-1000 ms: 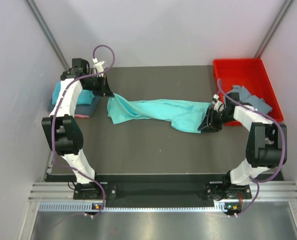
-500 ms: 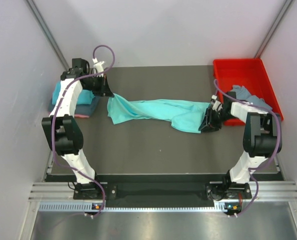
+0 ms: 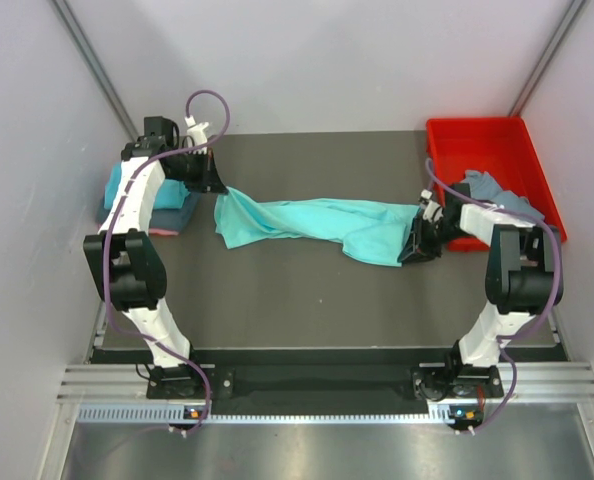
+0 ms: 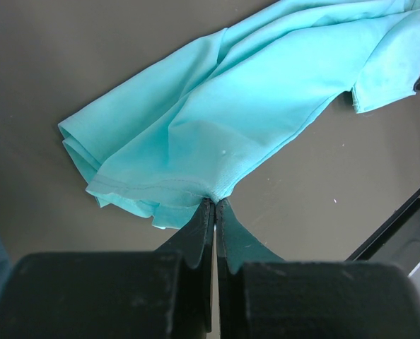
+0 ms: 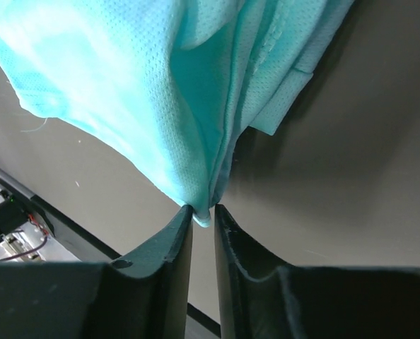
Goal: Fold and stack the t-shirts
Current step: Flatten the tshirt out
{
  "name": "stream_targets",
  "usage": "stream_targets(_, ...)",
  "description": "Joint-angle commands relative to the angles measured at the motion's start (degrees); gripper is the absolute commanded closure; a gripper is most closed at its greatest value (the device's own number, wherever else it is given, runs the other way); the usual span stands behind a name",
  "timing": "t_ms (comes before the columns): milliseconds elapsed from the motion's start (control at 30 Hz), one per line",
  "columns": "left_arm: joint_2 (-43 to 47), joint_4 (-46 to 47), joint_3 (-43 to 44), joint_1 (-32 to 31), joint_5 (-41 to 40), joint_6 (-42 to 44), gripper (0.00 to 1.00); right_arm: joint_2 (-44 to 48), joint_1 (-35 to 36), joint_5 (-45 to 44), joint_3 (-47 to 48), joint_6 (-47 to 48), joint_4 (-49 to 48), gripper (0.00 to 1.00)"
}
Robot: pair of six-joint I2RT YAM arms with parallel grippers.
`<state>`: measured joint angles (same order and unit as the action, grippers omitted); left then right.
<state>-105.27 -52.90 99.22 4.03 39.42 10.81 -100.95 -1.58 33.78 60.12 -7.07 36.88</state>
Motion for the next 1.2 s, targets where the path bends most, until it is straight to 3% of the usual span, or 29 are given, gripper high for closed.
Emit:
stream_targets(0,0.95,1.84,1.33,-0.08,0.84,0.53,1.0,0.58,0.88,1.55,1.4,0.48,-0.85,0.82)
stream_targets(167,1.3,2.02,1.06,-0.08,0.75,0.53,1.0,0.66,1.15,2.87,2.02,0.39,-0.67,0.89)
stream_targets(267,1.48,1.93,0.98,-0.08,0.66,0.62,1.0,1.19,1.15,2.96,2.55,0.74,0.03,0.99)
stream_targets(667,2.44,1.4,6.24,-0.08,0.83,1.58,1.0,8.39,1.15,4.01,13.87,0.4,4.69,1.0)
stream_targets(867,5.34,0.96,13.01,0.01,-0.13,2.2,1.0,10.86,1.15,6.12,28.8,-1.02,5.56,1.0)
stream_targets(967,8.5,1.57,16.09,0.01,-2.59,2.64,1.0,10.16,0.88,7.0,42.06,-0.67,8.37,1.0)
stream_targets(1067,14.99,6.13,13.56,-0.08,-5.49,3.34,1.0,9.8,0.09,7.0,55.85,-0.4,10.84,1.0)
stream_targets(1167,23.6,13.77,7.58,-0.16,-8.82,3.87,1.0,11.72,-0.61,6.39,61.5,-0.57,10.14,1.0)
